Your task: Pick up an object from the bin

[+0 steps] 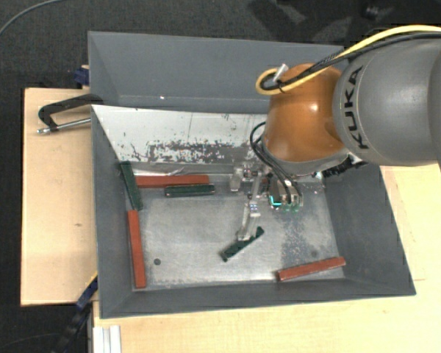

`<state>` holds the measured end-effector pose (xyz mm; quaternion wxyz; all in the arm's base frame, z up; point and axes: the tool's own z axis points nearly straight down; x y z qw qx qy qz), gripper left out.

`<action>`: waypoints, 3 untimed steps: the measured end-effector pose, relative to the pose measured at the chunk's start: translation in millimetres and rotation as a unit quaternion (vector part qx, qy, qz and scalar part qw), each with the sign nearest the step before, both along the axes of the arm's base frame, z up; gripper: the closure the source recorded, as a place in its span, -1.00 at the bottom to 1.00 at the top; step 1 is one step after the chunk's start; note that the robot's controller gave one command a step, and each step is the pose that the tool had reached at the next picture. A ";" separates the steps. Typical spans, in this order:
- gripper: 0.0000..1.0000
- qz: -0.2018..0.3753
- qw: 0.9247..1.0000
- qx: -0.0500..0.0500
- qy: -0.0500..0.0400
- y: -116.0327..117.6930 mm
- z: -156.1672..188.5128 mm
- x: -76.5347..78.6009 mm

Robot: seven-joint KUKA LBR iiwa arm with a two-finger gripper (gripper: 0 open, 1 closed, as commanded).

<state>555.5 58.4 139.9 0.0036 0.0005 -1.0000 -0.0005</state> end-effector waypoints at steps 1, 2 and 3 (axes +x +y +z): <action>-1.00 0.127 0.992 0.001 0.000 -1.3 -71.5 -44.0; -1.00 0.179 0.984 0.000 -0.008 -5.4 -38.0 -27.5; -1.00 0.277 0.961 0.001 -0.005 13.0 -31.7 -39.6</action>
Offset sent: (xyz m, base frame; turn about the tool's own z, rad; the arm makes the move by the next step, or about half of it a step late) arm -0.0424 -0.0023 -0.0699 -0.2543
